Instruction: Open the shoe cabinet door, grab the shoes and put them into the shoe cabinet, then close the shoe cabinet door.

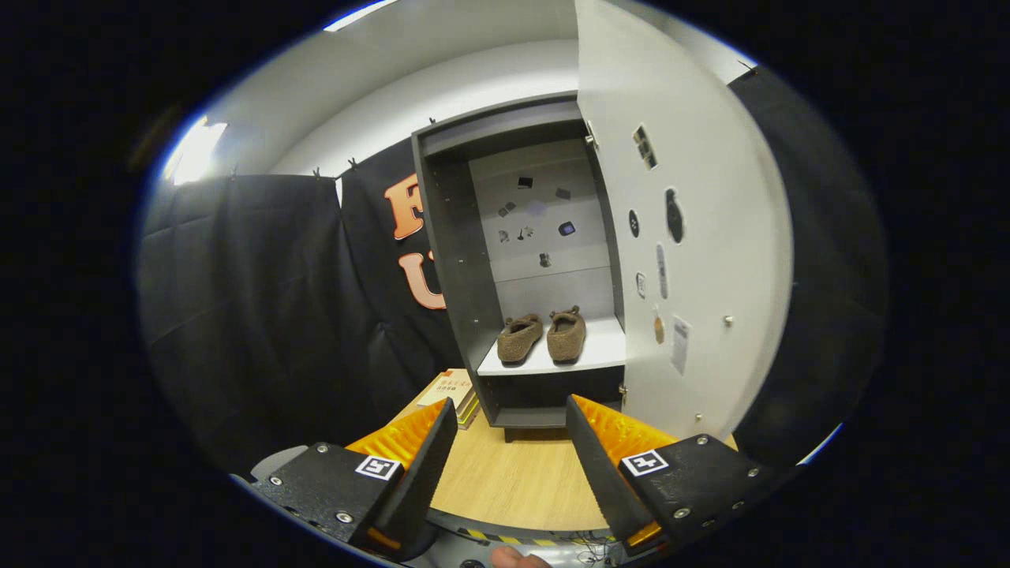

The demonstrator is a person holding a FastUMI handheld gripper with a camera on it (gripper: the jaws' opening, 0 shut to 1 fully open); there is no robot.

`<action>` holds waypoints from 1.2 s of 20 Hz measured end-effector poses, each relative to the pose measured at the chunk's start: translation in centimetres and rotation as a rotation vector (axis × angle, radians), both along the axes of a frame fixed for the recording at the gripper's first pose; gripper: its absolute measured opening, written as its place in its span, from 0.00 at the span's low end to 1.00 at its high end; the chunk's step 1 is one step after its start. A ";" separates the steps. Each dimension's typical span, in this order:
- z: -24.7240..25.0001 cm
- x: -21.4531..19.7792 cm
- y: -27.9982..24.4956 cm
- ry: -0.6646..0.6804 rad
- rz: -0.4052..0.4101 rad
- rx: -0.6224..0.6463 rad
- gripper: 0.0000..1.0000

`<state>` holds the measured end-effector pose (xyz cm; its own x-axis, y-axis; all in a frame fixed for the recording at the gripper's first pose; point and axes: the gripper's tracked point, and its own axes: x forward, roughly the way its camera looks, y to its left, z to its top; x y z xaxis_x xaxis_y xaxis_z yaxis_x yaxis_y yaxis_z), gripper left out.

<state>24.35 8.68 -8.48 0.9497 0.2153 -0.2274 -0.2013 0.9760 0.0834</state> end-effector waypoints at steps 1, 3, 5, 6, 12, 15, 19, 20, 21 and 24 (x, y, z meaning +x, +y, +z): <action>0.0 -0.7 -1.7 -0.007 0.004 -0.015 0.87; 0.6 -2.3 -4.5 -0.022 0.027 -0.016 0.87; 1.5 -3.3 -6.8 -0.045 0.052 0.007 0.87; 1.8 -3.3 -8.6 -0.056 0.040 0.005 0.87; 2.5 -1.0 -15.8 -0.103 -0.031 -0.008 0.87; 2.7 0.3 -17.5 -0.111 -0.046 -0.006 0.87; 2.3 2.1 -17.7 -0.106 -0.067 -0.032 0.87; 2.3 2.2 -17.6 -0.105 -0.076 -0.041 0.87; 2.4 2.0 -17.3 -0.101 -0.081 -0.042 0.87; 2.3 1.6 -16.6 -0.089 -0.101 -0.053 0.86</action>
